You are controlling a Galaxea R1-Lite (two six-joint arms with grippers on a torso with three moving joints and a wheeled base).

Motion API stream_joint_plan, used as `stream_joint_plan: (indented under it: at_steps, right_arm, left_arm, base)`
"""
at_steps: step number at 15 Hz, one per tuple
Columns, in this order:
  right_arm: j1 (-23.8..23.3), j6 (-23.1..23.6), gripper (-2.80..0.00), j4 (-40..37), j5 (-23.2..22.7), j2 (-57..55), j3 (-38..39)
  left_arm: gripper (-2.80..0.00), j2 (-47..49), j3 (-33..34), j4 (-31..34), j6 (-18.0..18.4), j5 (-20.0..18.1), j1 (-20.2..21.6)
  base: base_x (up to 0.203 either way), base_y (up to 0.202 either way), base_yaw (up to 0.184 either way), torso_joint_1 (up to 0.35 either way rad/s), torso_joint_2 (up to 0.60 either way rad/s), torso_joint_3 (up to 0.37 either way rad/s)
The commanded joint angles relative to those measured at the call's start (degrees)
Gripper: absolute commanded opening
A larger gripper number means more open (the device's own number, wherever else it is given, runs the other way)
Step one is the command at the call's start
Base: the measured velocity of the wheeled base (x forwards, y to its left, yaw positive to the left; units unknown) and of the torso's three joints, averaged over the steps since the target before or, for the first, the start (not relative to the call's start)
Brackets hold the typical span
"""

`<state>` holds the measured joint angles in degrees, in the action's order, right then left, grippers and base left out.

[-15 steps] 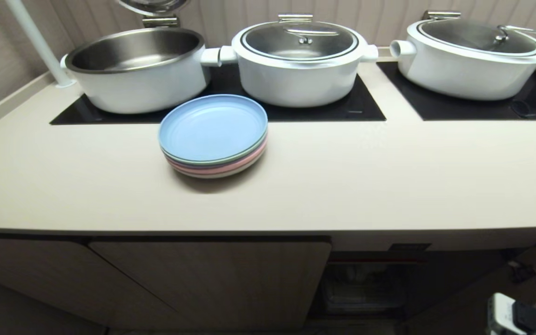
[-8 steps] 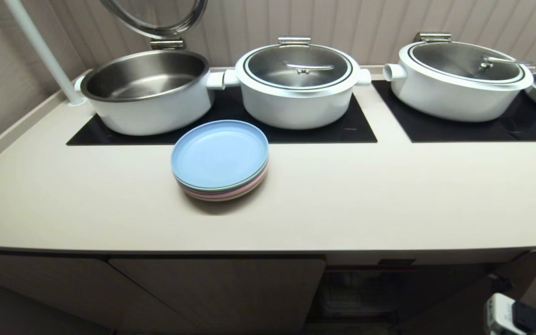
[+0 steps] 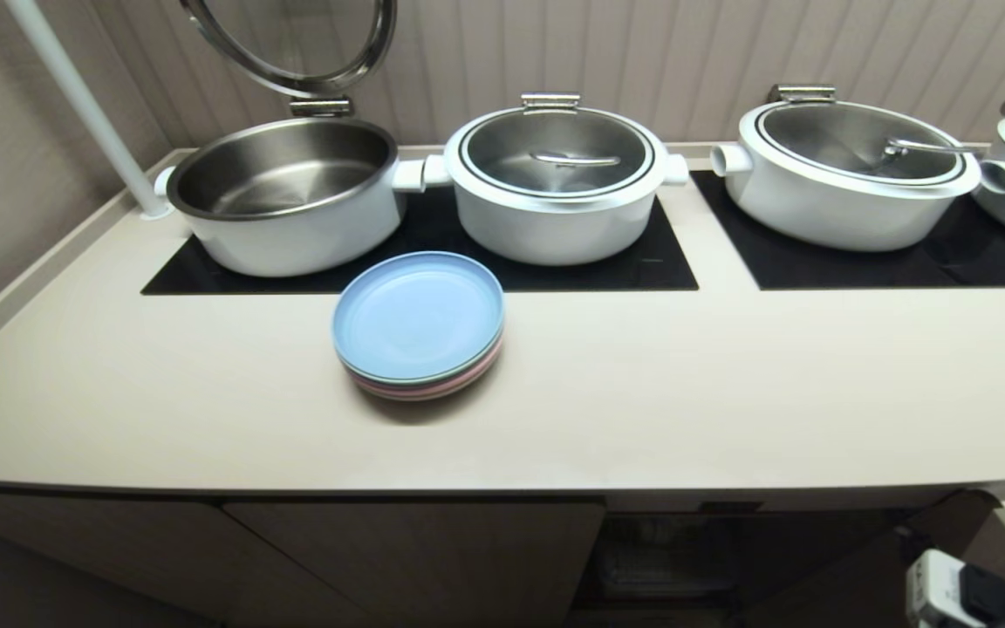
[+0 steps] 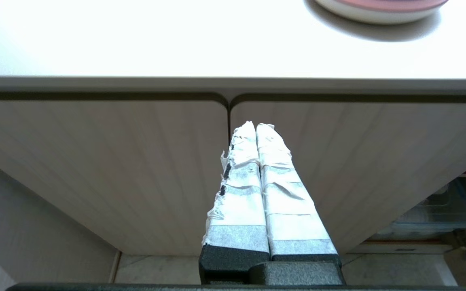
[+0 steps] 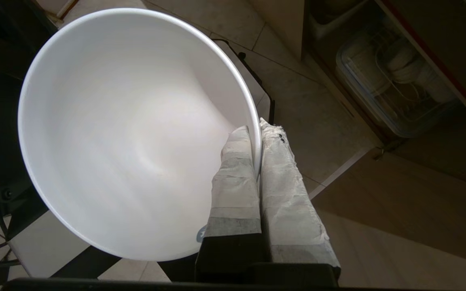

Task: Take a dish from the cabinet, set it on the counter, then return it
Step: Place it on the table

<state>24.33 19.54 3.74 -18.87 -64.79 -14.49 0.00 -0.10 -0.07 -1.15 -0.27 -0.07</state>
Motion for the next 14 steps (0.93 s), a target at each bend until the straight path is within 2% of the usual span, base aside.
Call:
stream_joint_plan:
  at_steps: [1, 14]
  right_arm:
    - [0.01, 0.15, -2.8, 0.04, -0.11, -0.16, -0.01]
    - [-0.06, 0.15, -2.8, 0.05, -0.11, -0.6, -0.27]
  left_arm:
    - [-2.8, 0.0, 0.01, -0.01, 0.0, -0.01, -0.01]
    - [-2.8, 0.0, 0.01, -0.01, 0.0, -0.03, 0.07]
  base:
    - [0.0, 0.0, 0.0, 0.163, -0.32, -0.169]
    - [0.0, 0.0, 0.0, 0.138, -0.28, -0.142]
